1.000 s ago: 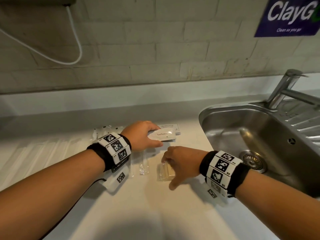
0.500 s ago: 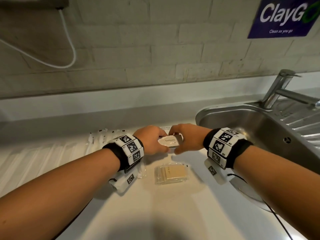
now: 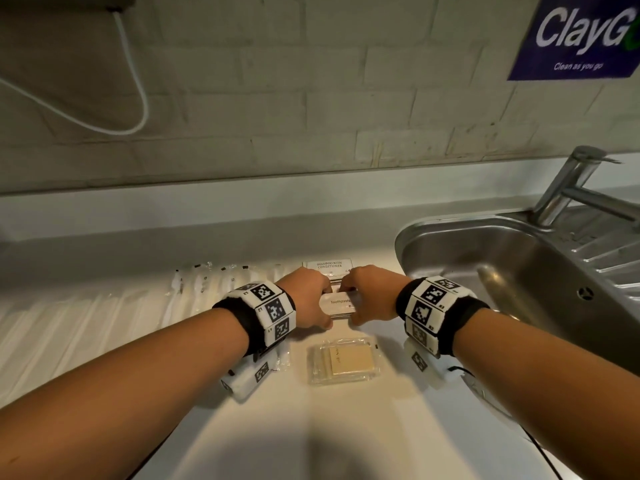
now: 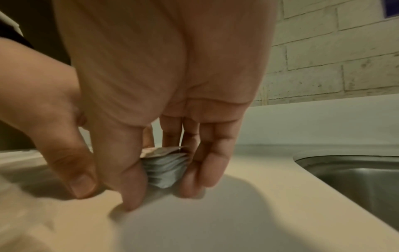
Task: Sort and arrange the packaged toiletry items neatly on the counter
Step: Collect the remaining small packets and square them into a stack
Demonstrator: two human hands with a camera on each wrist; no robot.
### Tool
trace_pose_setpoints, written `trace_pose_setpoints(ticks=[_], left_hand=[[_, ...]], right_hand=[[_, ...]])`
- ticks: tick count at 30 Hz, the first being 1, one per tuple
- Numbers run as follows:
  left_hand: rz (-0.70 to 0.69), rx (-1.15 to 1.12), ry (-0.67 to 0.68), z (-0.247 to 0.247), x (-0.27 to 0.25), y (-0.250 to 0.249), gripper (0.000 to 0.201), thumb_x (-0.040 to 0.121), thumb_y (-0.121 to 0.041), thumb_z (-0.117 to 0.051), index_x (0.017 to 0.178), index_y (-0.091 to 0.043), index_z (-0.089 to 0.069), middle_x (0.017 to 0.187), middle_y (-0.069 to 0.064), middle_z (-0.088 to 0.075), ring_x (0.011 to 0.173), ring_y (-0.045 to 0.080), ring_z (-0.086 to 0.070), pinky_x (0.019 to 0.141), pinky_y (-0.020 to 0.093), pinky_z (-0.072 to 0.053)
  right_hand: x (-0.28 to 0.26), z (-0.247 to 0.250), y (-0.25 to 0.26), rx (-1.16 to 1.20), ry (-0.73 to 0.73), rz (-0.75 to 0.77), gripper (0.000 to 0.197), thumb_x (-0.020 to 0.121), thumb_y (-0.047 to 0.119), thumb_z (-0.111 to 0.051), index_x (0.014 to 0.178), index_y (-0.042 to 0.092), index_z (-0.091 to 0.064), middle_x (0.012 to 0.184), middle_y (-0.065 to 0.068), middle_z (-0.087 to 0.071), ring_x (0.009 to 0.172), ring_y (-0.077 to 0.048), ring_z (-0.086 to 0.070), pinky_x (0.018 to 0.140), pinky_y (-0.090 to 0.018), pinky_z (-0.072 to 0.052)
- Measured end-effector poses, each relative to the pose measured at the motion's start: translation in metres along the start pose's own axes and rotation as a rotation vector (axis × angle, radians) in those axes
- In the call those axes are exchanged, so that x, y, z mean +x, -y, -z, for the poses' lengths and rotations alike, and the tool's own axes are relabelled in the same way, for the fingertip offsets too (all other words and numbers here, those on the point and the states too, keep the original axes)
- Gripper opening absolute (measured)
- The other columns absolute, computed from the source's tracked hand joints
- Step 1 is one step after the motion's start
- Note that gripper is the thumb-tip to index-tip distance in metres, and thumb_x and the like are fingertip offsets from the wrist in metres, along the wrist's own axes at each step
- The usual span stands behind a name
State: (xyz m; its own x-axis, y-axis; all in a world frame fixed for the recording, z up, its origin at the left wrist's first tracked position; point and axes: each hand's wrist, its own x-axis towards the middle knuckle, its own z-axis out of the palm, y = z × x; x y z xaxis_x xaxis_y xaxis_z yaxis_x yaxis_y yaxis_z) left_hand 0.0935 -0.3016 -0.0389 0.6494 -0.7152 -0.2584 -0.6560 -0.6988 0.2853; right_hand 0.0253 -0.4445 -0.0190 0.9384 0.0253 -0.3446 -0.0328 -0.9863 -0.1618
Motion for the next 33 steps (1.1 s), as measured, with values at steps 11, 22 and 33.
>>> trace_pose_setpoints(ticks=[11,22,33], left_hand=[[0.002,0.019,0.010,0.0036,-0.0032,0.0027,0.050,0.070,-0.044,-0.081,0.112,-0.024,-0.064,0.092,-0.006,-0.059,0.084,0.017,-0.059,0.071,0.028,-0.048],[0.012,0.010,-0.032,0.0009,-0.0024,0.0068,0.053,0.070,-0.038,-0.080,0.117,-0.018,-0.065,0.104,0.001,-0.062,0.090,0.020,-0.059,0.081,0.030,-0.053],[0.017,0.017,-0.036,0.0003,-0.0013,0.0074,0.049,0.069,-0.037,-0.081,0.112,-0.017,-0.067,0.095,-0.002,-0.060,0.087,0.020,-0.060,0.078,0.031,-0.054]], right_hand=[[0.0008,0.0057,-0.0010,0.043,0.030,-0.020,0.058,0.071,0.033,-0.081,0.123,0.018,-0.061,0.117,0.000,-0.064,0.103,-0.019,-0.060,0.090,-0.029,-0.050],[0.0007,0.0039,-0.0007,0.040,-0.003,-0.015,0.063,0.073,0.033,-0.080,0.129,0.013,-0.058,0.123,-0.004,-0.062,0.110,-0.021,-0.058,0.093,-0.027,-0.048],[0.0041,0.0024,-0.0008,0.026,-0.007,-0.024,0.066,0.070,0.034,-0.081,0.129,0.014,-0.058,0.122,-0.003,-0.062,0.109,-0.020,-0.059,0.094,-0.030,-0.050]])
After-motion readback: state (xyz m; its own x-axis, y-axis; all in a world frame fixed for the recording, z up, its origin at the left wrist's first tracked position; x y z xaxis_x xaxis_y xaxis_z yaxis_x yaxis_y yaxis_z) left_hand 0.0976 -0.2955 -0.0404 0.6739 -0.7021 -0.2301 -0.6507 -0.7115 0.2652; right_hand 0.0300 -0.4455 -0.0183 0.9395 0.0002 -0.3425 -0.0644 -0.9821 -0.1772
